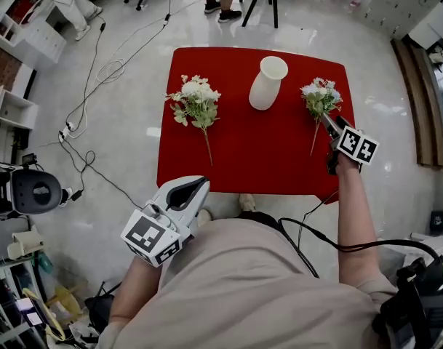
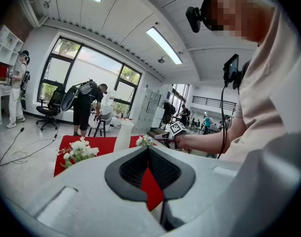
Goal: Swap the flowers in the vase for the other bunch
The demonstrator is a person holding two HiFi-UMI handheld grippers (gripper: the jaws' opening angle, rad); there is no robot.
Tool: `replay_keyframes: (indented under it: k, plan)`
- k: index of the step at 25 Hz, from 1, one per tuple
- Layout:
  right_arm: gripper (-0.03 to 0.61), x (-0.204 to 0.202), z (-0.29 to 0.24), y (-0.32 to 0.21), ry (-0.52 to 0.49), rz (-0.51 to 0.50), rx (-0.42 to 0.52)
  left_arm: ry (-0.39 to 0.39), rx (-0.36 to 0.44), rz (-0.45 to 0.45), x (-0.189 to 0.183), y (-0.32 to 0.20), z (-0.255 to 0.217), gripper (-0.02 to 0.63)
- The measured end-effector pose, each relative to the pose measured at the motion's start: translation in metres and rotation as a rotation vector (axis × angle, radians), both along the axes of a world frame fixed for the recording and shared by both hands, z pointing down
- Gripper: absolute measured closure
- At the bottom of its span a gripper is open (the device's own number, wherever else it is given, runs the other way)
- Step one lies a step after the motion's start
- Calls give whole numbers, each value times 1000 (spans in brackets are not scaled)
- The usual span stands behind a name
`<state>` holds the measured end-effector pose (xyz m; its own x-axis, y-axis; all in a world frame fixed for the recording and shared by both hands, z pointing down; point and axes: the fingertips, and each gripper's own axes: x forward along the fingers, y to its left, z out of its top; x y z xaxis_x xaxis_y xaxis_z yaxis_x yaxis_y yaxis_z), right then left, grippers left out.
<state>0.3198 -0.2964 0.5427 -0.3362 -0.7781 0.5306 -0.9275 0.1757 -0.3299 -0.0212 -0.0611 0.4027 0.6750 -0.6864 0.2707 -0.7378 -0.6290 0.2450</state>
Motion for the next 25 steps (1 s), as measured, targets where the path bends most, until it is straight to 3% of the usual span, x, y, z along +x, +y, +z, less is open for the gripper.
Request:
replay_keyframes:
  k: [6,16,25]
  plan:
    - [287,-85,-11,32,-14,-153,-5,18,6,-8,-24,15,4,606]
    - [287,-259,9,68,-48,-498,-103,40,4,-82,-66,42,7,606]
    - [285,-360,33,35,-28,-619,-166,41,-15,-250,-122,68,14,606]
